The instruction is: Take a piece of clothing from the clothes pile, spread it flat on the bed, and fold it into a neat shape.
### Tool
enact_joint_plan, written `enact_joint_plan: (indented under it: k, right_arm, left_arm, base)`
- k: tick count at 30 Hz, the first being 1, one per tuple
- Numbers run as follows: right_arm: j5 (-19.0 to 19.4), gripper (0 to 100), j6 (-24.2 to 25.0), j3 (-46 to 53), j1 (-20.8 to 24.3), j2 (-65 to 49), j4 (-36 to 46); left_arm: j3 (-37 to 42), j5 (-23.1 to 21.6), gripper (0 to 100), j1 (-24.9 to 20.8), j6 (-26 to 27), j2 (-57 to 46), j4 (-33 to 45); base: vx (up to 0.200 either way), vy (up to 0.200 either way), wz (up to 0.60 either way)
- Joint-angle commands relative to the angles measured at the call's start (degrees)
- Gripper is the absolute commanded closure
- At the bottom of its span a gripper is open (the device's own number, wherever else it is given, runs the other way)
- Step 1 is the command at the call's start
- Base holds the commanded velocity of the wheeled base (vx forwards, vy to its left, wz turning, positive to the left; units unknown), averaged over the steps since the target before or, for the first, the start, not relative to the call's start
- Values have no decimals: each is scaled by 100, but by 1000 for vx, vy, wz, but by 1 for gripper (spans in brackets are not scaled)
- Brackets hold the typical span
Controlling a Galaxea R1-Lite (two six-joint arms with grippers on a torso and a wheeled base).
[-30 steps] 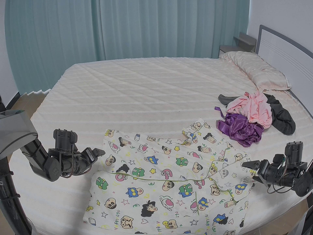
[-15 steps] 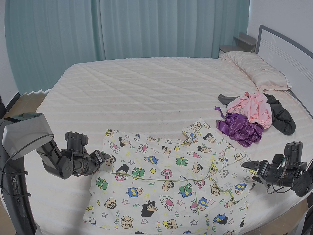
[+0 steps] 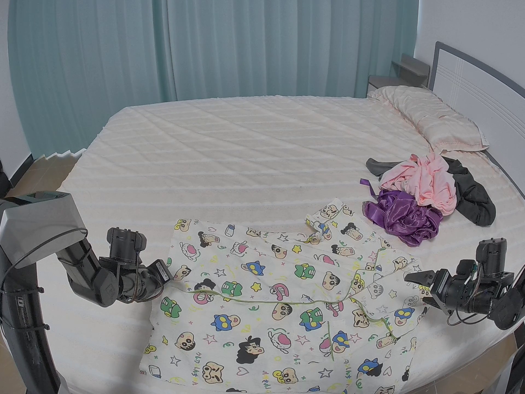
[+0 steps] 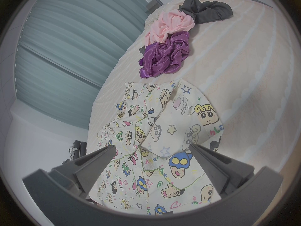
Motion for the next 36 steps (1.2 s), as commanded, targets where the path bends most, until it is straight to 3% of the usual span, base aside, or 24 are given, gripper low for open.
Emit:
enact_joint_plan:
  k: [1,7,20,21,30,36]
  right_arm:
    - [1,0,-2,6,2,7,-3]
    - [1,0,-2,-2,2,15,-3]
    - [-8,0,-2,-11,2,-2,-3]
    - [-8,0,-2,-11,2,-11,-3]
    - [-16,0,69,-99,2,-134,-372]
    - [-51,0,86,-679,160,156,-398]
  left_arm:
    - [118,16,100,20,17,-208,-2]
    - [276,60,100,55,325,-331,279]
    - [293,183,100,47,334,-436,745]
    - [293,183,0,47,334,-445,745]
    - [364,157,0,187,272,-884,745]
    - [627,95,0,293,228,-1456,727]
  base:
    - [0,0,0]
    - [0,0,0]
    - [0,0,0]
    - [0,0,0]
    - [0,0,0]
    - [0,0,0]
